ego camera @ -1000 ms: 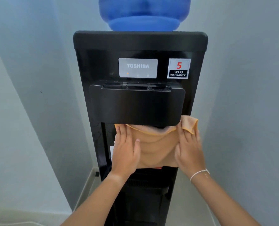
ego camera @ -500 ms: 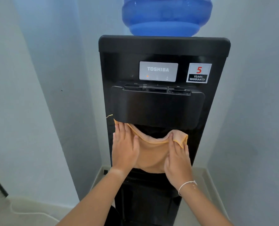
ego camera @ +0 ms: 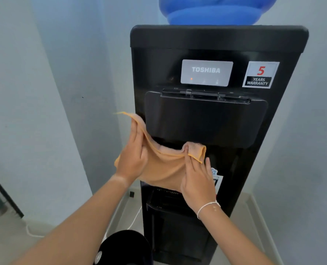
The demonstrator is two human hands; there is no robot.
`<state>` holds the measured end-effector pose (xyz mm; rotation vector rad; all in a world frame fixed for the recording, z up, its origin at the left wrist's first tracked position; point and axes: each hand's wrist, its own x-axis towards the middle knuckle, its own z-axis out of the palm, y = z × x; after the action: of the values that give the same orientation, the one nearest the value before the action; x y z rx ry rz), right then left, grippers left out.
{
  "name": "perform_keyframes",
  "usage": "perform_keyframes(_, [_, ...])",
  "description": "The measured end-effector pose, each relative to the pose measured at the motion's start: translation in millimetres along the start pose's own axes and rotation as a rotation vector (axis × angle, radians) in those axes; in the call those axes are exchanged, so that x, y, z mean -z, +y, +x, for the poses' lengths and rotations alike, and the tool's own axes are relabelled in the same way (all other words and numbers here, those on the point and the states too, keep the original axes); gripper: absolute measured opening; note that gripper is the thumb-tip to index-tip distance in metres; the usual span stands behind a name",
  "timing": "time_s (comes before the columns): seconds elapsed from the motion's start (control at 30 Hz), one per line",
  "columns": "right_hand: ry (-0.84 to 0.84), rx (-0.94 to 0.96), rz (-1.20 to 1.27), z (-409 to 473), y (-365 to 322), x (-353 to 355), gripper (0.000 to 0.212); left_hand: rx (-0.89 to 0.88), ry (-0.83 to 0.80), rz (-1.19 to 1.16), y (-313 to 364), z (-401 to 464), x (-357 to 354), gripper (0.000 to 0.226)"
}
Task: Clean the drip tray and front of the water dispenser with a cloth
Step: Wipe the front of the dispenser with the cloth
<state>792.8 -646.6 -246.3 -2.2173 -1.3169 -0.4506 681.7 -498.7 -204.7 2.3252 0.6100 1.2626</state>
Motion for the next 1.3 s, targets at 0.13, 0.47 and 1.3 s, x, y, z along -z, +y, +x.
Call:
perform_keyframes(0.13, [-0.134,-0.026,-0.027,-21,11,-9,0.061,0.219,0.0,-0.115,-22,-46,-19,0.062])
perform_keyframes(0.47, [0.137,-0.189,0.246,-31,28,10,0.039,0.567,-0.029,-0.251,-17,-62,-13,0.064])
perform_keyframes(1.3, [-0.493,-1.064,1.315,-23,-13,131,0.033,0.737,0.0,-0.81,75,-53,111,0.028])
